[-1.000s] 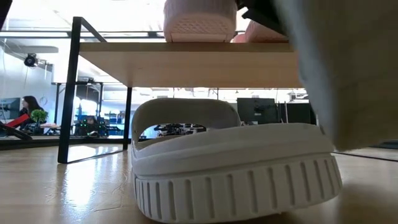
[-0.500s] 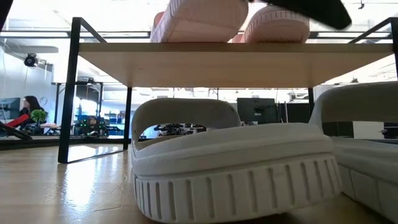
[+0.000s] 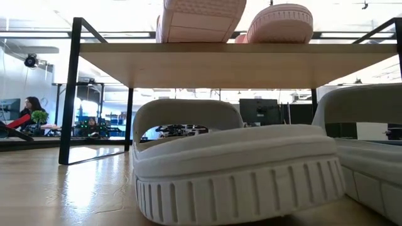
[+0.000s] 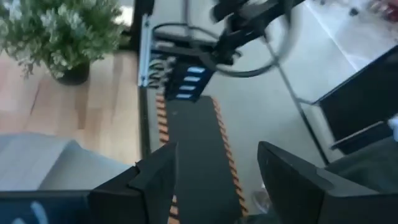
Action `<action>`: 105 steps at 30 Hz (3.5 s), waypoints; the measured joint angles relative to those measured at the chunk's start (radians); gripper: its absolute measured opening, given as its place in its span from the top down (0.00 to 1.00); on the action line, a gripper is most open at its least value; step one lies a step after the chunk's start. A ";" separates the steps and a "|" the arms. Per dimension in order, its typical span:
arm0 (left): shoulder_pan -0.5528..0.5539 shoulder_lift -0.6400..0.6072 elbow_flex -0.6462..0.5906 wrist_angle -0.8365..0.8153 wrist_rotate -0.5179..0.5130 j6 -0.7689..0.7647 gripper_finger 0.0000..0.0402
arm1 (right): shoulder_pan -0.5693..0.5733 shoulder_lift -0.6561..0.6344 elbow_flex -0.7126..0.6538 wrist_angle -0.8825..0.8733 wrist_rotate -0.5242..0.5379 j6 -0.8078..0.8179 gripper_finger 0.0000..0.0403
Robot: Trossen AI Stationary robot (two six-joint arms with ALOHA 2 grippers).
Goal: Pick and place slides into the shelf
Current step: Adjust the pink slides on the shelf
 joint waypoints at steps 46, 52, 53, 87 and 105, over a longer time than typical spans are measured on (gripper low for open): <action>0.248 -0.101 -0.057 -0.791 -0.338 -0.384 1.00 | -0.230 -0.195 0.000 -0.765 0.386 -0.133 0.97; 0.293 -0.101 -0.085 -0.772 -0.286 -0.308 1.00 | -0.225 -0.195 0.000 -0.816 0.386 -0.068 0.97; 0.288 -0.102 -0.078 -0.774 -0.287 -0.308 1.00 | -0.221 -0.195 0.000 -0.826 0.386 -0.054 0.97; 0.316 -0.178 -0.329 -0.677 -0.275 -0.343 1.00 | -0.189 -0.195 0.000 -0.935 0.385 0.065 0.97; 0.163 -0.260 -0.320 -0.647 -0.199 -0.464 1.00 | -0.185 -0.195 0.000 -0.967 0.385 0.096 0.97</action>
